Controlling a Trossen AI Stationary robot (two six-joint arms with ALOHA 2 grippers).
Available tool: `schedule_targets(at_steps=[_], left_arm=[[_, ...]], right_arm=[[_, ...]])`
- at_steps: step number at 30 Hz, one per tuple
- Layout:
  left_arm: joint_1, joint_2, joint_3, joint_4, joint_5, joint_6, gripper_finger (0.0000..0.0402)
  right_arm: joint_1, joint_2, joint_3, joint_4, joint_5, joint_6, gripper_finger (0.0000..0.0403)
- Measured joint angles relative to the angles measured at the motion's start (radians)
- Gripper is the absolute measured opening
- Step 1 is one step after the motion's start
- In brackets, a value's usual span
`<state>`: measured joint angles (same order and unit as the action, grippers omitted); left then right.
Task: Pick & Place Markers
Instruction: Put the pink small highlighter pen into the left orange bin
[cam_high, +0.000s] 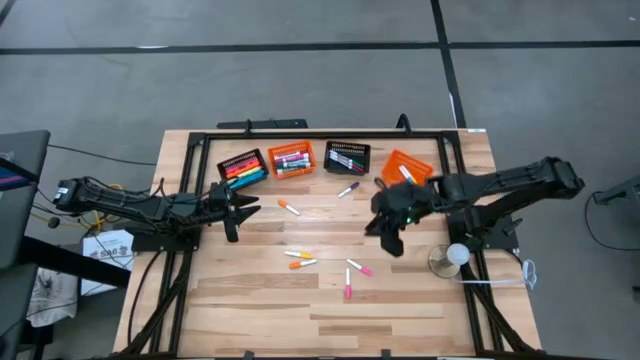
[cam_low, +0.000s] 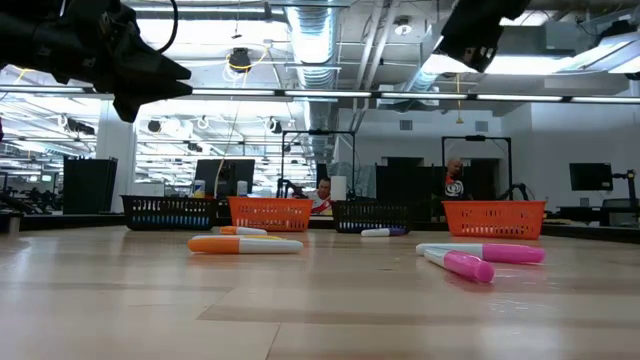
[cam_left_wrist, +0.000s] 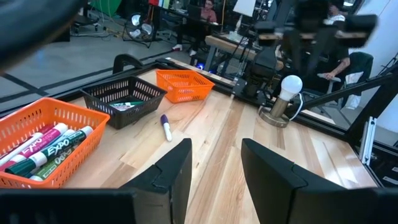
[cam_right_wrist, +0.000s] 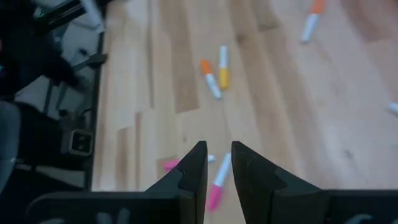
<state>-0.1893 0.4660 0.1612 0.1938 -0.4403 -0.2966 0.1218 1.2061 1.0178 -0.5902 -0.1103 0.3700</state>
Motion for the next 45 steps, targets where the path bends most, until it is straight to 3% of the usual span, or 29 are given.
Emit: schedule_targets(at_steps=[9, 16, 27, 45], left_arm=[[0.0, 0.0, 0.0, 0.002, 0.0, 0.0, 0.0138], [0.0, 0.0, 0.0, 0.002, 0.0, 0.0, 0.0138], [0.0, 0.0, 0.0, 0.002, 0.0, 0.0, 0.0138], [0.0, 0.002, 0.0, 0.002, 0.0, 0.01, 0.0138]], right_arm=[[0.116, 0.133, 0.0, 0.108, 0.002, 0.041, 0.0063], [0.172, 0.26, 0.0, 0.17, -0.081, 0.042, 0.0063], [0.204, 0.408, 0.0, 0.154, -0.1, 0.14, 0.0064], [0.141, 0.458, -0.002, 0.059, -0.092, 0.146, 0.0153]])
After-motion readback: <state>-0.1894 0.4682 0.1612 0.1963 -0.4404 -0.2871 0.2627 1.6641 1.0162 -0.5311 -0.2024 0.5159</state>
